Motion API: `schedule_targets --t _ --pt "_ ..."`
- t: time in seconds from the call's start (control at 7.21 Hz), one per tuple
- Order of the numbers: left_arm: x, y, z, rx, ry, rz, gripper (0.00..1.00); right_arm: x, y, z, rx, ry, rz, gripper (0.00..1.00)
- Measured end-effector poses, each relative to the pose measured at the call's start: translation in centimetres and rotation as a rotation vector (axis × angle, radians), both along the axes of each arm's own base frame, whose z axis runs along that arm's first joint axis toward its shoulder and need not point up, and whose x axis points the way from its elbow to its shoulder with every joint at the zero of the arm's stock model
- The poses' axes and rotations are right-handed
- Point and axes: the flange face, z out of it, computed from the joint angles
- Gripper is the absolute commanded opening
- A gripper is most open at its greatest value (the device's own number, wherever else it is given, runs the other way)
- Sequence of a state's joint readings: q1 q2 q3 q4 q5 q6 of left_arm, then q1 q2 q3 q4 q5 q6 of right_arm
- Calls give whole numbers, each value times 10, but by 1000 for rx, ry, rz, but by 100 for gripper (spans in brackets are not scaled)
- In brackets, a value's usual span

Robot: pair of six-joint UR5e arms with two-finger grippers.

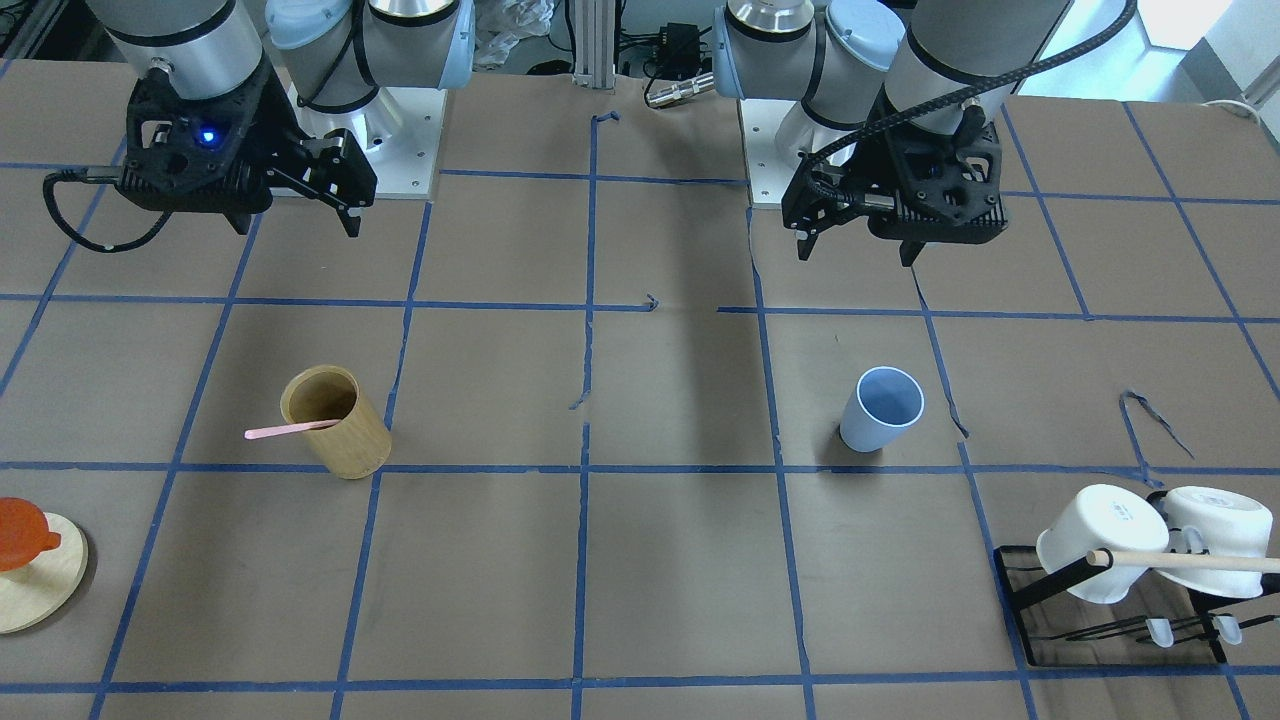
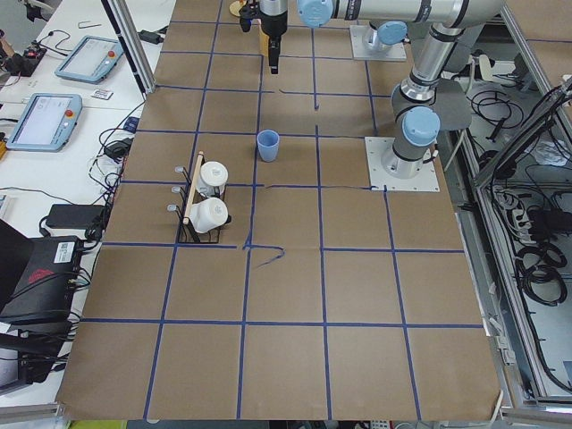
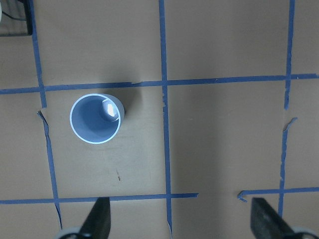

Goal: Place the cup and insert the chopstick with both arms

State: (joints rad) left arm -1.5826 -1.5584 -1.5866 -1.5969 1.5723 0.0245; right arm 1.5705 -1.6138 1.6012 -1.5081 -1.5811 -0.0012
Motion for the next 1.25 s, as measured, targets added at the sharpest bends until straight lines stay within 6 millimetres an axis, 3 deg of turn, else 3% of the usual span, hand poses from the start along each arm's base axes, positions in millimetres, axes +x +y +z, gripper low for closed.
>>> schedule_targets --t 0.55,1.25 --pt "6 -5 -3 3 4 12 100 0 -1 -1 2 -2 1 100" --pt "9 -23 -27 36 7 -64 100 0 -3 -1 -8 2 1 100"
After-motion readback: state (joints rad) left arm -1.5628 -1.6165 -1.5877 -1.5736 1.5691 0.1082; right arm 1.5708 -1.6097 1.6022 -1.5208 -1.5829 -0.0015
